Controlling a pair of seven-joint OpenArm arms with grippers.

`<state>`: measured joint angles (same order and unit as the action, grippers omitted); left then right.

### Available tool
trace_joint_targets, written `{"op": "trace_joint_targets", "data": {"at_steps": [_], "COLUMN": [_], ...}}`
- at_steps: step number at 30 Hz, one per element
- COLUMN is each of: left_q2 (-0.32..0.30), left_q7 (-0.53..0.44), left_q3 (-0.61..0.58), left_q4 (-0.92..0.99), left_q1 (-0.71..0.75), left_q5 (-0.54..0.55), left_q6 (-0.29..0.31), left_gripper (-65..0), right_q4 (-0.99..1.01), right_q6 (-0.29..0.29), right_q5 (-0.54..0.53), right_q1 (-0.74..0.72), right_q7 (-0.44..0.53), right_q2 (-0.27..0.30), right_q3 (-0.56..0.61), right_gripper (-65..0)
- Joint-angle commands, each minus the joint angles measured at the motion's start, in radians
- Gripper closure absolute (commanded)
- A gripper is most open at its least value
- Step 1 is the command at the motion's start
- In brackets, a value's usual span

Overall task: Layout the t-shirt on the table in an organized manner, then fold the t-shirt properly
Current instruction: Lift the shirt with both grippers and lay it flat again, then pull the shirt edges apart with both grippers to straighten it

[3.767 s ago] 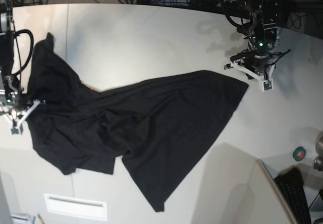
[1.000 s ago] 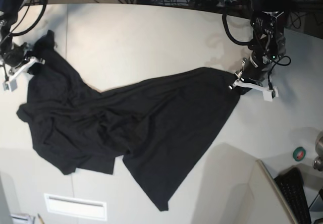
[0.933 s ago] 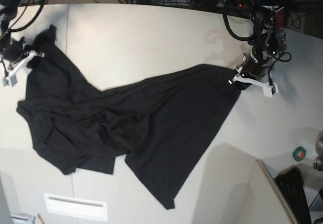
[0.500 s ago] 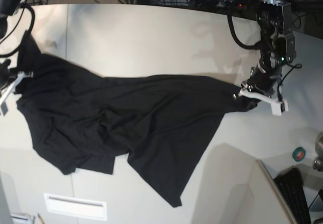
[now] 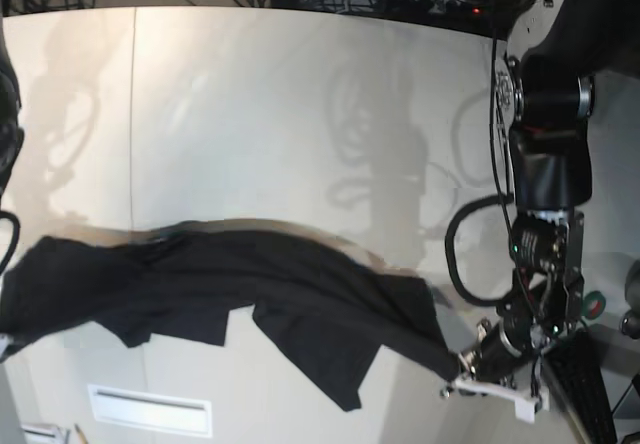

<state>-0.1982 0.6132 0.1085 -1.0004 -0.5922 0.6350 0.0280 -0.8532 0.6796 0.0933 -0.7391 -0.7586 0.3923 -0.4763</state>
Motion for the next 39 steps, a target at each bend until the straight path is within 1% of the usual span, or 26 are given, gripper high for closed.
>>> {"op": "trace_joint_targets", "data": {"at_steps": [1, 3, 5, 7, 9, 11, 13, 15, 16, 18, 20, 24, 27, 29, 32, 34, 35, 37, 39], "left_q2": [-0.017, -0.017, -0.019, -0.020, -0.022, -0.022, -0.025, -0.033, -0.030, -0.030, -0.030, -0.028, -0.025, -0.025, -0.022, -0.004, 0.004, 0.004, 0.003], "left_q7": [-0.034, -0.034, -0.032, -0.026, -0.025, -0.014, 0.030, 0.057, 0.060, 0.058, 0.058, 0.053, 0.053, 0.052, 0.052, 0.043, 0.018, -0.066, -0.135], "left_q3": [0.006, 0.006, 0.006, 0.006, 0.006, 0.004, 0.007, 0.040, 0.056, 0.098, 0.139, 0.204, 0.233, 0.233, 0.225, 0.230, 0.231, 0.222, 0.221], "left_q4": [-0.018, -0.019, -0.033, -0.073, -0.143, -0.245, -0.340, -0.446, -0.493, -0.585, -0.650, -0.702, -0.690, -0.661, -0.605, -0.558, -0.539, -0.499, -0.472], "left_q1": [-0.076, -0.159, -0.229, -0.275, -0.285, -0.255, -0.196, -0.099, -0.051, 0.081, 0.202, 0.449, 0.581, 0.645, 0.699, 0.723, 0.734, 0.768, 0.792], "left_q5": [0.003, 0.009, 0.010, 0.010, 0.010, 0.012, 0.012, 0.012, 0.012, 0.012, 0.010, 0.006, 0.004, 0.004, 0.004, 0.003, 0.003, 0.003, 0.003], "left_q6": [0.002, 0.002, 0.002, 0.002, 0.002, 0.002, 0.002, 0.000, 0.000, 0.000, 0.000, 0.005, 0.006, 0.006, 0.006, 0.008, 0.008, 0.008, 0.008], "left_gripper": [0.0, 0.0, 0.0, 0.0, 0.0, 0.0, 0.0, 0.0, 0.0, 0.0, 0.0, 0.0, 0.0, 0.0, 0.0, 0.0, 0.0, 0.0, 0.0], "right_q4": [-0.024, -0.025, -0.034, -0.093, -0.194, -0.337, -0.481, -0.637, -0.699, -0.817, -0.898, -0.938, -0.935, -0.931, -0.838, -0.700, -0.636, -0.507, -0.410], "right_q6": [-0.008, -0.007, -0.004, -0.001, -0.001, 0.001, 0.001, 0.009, 0.019, 0.019, 0.019, 0.019, 0.019, 0.019, 0.019, 0.019, 0.019, 0.019, -0.005], "right_q5": [0.003, 0.003, 0.003, 0.003, 0.001, 0.001, 0.000, 0.000, -0.002, -0.002, -0.002, -0.002, -0.002, -0.002, 0.000, 0.000, 0.000, 0.000, 0.000], "right_q1": [-0.079, -0.164, -0.247, -0.300, -0.316, -0.300, -0.218, -0.115, -0.053, 0.079, 0.215, 0.451, 0.585, 0.654, 0.715, 0.728, 0.728, 0.725, 0.721], "right_q7": [0.015, -0.020, -0.063, -0.118, -0.197, -0.306, -0.407, -0.471, -0.493, -0.528, -0.539, -0.503, -0.467, -0.437, -0.364, -0.275, -0.230, -0.138, -0.051], "right_q2": [0.032, 0.072, 0.095, 0.115, 0.129, 0.127, 0.124, 0.116, 0.113, 0.084, 0.055, -0.048, -0.105, -0.145, -0.189, -0.206, -0.206, -0.204, -0.198], "right_q3": [0.000, 0.001, 0.001, 0.001, 0.001, 0.001, 0.000, -0.003, -0.008, -0.011, -0.039, -0.095, -0.118, -0.121, -0.123, -0.123, -0.123, -0.123, -0.123], "right_gripper": [0.0, 0.0, 0.0, 0.0, 0.0, 0.0, 0.0, 0.0, 0.0, 0.0, 0.0, 0.0, 0.0, 0.0, 0.0, 0.0, 0.0, 0.0, 0.0]}}
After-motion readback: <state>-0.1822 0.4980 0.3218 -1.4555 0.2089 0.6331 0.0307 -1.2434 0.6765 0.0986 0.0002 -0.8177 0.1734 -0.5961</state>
